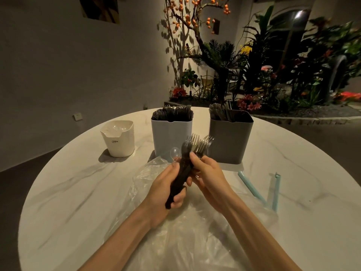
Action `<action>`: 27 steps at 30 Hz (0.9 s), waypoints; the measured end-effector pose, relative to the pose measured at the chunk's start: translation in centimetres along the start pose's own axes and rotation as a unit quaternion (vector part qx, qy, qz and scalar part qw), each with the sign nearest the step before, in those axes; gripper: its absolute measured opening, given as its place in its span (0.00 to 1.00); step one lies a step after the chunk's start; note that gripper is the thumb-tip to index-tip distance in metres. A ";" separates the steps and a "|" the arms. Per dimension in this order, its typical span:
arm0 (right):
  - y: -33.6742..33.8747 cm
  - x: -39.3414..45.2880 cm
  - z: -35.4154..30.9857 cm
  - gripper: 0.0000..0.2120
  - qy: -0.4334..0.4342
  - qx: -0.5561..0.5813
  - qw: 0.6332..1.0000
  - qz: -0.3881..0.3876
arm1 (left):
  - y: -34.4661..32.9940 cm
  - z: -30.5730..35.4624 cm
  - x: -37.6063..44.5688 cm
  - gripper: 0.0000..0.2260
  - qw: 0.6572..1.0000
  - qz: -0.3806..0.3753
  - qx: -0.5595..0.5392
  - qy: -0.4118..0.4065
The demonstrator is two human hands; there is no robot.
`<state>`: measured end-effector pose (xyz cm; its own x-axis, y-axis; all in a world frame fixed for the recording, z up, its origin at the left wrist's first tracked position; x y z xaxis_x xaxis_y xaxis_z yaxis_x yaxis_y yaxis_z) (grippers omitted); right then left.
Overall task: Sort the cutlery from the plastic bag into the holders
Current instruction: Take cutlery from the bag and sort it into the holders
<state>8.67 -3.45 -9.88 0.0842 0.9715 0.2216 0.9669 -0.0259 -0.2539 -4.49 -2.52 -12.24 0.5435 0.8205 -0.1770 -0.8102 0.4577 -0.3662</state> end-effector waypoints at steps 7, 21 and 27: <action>-0.8 -0.3 0.2 0.12 0.050 -0.070 0.996 0.012 | -0.4 -0.1 -0.2 0.11 0.995 0.061 0.070 -0.029; 1.3 0.5 -1.5 0.10 0.037 0.182 0.979 0.085 | 0.0 0.2 0.0 0.15 0.994 0.107 0.007 -0.030; 1.6 0.1 -1.8 0.19 0.026 0.090 0.994 0.063 | 0.8 0.1 0.5 0.12 0.995 0.101 -0.007 0.014</action>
<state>10.63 -3.84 -8.58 0.2191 0.9494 0.2251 0.8898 -0.0998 -0.4452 -4.93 -1.71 -12.55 0.3765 0.8854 -0.2726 -0.9002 0.2802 -0.3332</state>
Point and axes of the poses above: each hand's wrist, its own x-axis towards the middle knuckle, its own y-axis out of the back of the hand, z = x × y, the point moved 2 cm from there along x, towards the middle knuckle, and after that the axes turned 10 degrees about y, right-handed, at the moved point
